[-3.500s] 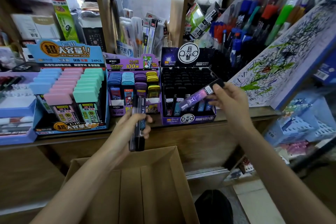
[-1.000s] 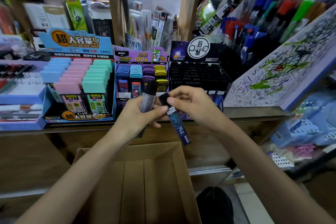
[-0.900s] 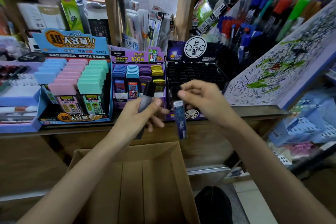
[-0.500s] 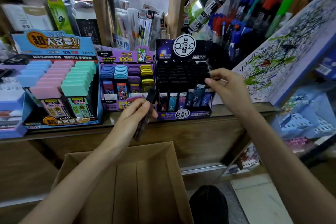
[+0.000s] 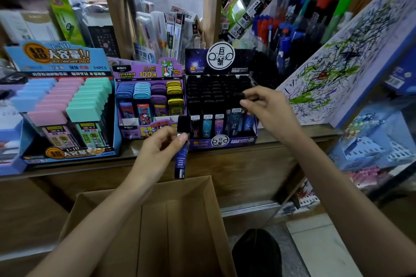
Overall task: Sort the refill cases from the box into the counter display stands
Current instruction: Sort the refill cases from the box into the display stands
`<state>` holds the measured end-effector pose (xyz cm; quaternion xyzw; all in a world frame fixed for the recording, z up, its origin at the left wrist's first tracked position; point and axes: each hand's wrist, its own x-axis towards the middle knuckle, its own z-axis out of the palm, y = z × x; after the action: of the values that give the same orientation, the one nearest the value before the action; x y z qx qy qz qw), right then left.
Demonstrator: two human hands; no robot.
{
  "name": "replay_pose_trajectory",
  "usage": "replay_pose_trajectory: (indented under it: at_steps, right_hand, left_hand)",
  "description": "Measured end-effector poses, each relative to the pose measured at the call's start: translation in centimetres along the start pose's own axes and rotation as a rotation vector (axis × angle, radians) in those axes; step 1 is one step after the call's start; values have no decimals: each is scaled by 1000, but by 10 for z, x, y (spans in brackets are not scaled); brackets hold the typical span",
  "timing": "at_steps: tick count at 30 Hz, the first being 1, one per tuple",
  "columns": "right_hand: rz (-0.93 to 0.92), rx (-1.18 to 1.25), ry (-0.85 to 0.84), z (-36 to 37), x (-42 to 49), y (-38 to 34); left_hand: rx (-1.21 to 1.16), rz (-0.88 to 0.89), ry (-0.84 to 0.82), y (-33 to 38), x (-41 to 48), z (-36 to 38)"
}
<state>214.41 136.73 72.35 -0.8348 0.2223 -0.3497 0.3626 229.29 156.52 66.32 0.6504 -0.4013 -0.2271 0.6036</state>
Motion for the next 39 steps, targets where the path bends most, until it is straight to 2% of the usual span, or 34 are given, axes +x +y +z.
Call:
replay_pose_trajectory:
  at_steps: [7, 15, 18, 22, 24, 27, 29, 35, 39]
  right_hand:
    - [15, 52, -19, 7, -3, 2]
    - [85, -76, 53, 24, -4, 14]
    - [88, -195, 46, 23, -5, 9]
    - [64, -514, -55, 19, -18, 3]
    - [44, -369, -99, 19, -28, -4]
    - [54, 90, -190, 24, -38, -22]
    - [37, 230, -193, 28, -40, -29]
    - [-37, 268, -141, 21, -44, -33]
    - [-67, 262, -40, -1, -34, -33]
  left_hand:
    - [9, -19, 6, 2, -4, -2]
    - [6, -18, 3, 3, -5, 1]
    - [11, -6, -15, 4, -4, 4]
    - [1, 16, -32, 10, -2, 8]
    - [26, 65, -51, 16, 0, 12]
    - [44, 140, -104, 27, 4, 22]
    - [43, 170, -121, 32, 7, 30]
    - [84, 255, -134, 38, 15, 45]
    - [456, 452, -91, 44, 24, 44]
